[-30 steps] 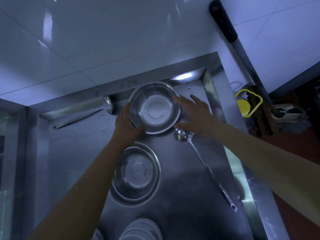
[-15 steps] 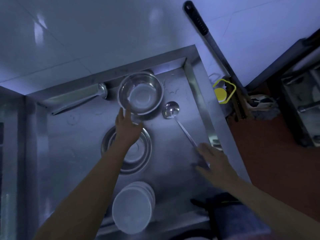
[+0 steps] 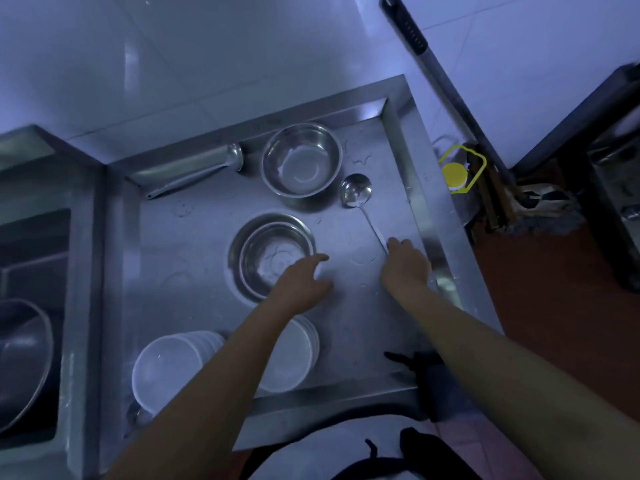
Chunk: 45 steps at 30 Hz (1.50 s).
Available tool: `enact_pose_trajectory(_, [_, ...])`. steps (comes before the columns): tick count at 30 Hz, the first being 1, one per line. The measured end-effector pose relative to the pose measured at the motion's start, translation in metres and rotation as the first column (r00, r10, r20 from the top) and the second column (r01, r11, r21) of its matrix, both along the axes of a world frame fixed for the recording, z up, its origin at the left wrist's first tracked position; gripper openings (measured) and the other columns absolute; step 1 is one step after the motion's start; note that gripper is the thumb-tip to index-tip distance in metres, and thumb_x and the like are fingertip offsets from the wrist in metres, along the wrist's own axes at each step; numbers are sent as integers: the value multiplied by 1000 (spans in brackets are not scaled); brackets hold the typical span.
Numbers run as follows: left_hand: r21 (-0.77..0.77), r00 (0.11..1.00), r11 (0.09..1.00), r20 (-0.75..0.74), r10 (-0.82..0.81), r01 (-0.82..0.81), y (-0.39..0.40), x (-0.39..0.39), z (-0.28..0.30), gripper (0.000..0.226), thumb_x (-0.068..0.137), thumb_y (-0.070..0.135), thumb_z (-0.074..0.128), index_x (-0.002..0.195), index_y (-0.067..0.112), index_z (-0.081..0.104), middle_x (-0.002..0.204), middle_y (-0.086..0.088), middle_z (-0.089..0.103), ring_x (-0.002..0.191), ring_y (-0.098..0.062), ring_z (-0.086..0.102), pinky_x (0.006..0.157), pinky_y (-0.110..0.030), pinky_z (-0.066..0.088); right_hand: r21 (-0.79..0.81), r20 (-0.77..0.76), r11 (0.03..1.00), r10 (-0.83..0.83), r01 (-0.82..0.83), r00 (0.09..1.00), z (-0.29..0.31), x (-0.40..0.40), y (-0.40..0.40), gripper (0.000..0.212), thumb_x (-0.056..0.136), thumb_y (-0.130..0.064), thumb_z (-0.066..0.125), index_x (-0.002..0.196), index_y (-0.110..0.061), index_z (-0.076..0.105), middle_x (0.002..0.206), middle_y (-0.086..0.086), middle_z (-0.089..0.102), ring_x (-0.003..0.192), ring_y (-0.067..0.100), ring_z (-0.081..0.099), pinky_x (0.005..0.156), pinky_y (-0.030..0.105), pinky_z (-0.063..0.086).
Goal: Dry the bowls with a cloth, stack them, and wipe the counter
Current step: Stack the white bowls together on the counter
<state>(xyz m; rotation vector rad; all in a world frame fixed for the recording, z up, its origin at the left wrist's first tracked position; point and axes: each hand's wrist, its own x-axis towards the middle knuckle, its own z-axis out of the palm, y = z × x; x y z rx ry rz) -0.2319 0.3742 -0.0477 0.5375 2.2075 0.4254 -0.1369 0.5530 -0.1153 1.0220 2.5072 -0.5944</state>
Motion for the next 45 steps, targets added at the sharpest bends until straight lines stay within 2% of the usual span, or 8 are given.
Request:
enact_pose_trajectory(10, [-224, 913, 918, -176, -367, 326, -78, 55, 8, 58, 92, 57, 57, 144, 33, 49, 149, 7, 48, 141, -20, 39, 118, -44, 26, -107, -39, 994, 34, -38, 999, -4, 61, -67, 22, 100, -5, 43, 120, -4, 52, 117, 18, 51, 78, 29, 46, 62, 32, 29])
enact_pose_trajectory(15, [-164, 920, 936, -197, -339, 310, -83, 54, 4, 49, 92, 54, 58, 135, 33, 55, 145, 9, 51, 138, -18, 40, 118, -46, 25, -176, -59, 984, 2, -12, 998, 1, 65, -109, 34, 99, -6, 47, 133, -7, 45, 123, 17, 50, 96, 36, 58, 78, 39, 47])
enact_pose_trajectory(20, [-115, 923, 948, -221, -316, 297, -88, 56, 7, 52, 93, 54, 57, 142, 36, 49, 155, 4, 41, 147, -21, 28, 122, -50, 12, -199, -91, 980, -10, -8, 996, 12, 67, -115, 27, 96, -23, 59, 119, -12, 50, 120, 12, 51, 100, 32, 58, 78, 34, 43])
enact_pose_trajectory(23, [-32, 931, 964, -252, -263, 263, -96, 58, 8, 50, 95, 49, 57, 143, 35, 49, 157, 2, 38, 149, -23, 26, 122, -48, 12, -226, -111, 972, 39, -63, 993, 21, 90, -89, 52, 95, -35, 61, 141, -16, 47, 141, 11, 46, 126, 33, 49, 99, 38, 42])
enact_pose_trajectory(30, [185, 956, 964, -256, -140, 190, -108, 59, 1, 66, 78, 58, 39, 127, 24, 67, 134, -4, 62, 128, -29, 55, 110, -49, 37, -120, 423, 931, 361, -344, 831, 44, 196, -23, 70, 95, -47, 57, 155, -32, 22, 163, -7, 23, 153, 19, 9, 117, 56, 9])
enact_pose_trajectory(33, [224, 971, 954, -181, -159, 198, -97, 55, 4, 58, 82, 52, 48, 126, 20, 68, 130, -3, 65, 123, -25, 58, 108, -43, 41, -196, 433, 919, 394, -342, 810, 48, 184, -9, 61, 84, -49, 69, 137, -39, 40, 150, -5, 41, 141, 20, 35, 111, 50, 25])
enact_pose_trajectory(39, [271, 991, 954, 5, -130, 124, -67, 23, 21, 37, 96, 22, 67, 132, 23, 62, 128, 7, 55, 119, -7, 48, 101, -24, 34, -385, 581, 839, 544, -385, 605, 45, 128, 5, 80, 82, -19, 81, 152, -15, 41, 152, 8, 46, 134, 30, 50, 105, 33, 43])
enact_pose_trajectory(45, [198, 997, 979, 75, 34, -48, -52, -31, 13, 37, 91, 18, 72, 128, 22, 66, 125, 0, 64, 118, -21, 60, 102, -35, 47, -303, 323, 917, 354, -258, 878, 65, 91, 50, 50, 81, -15, 74, 128, -21, 59, 119, 10, 64, 108, 32, 62, 80, 37, 51])
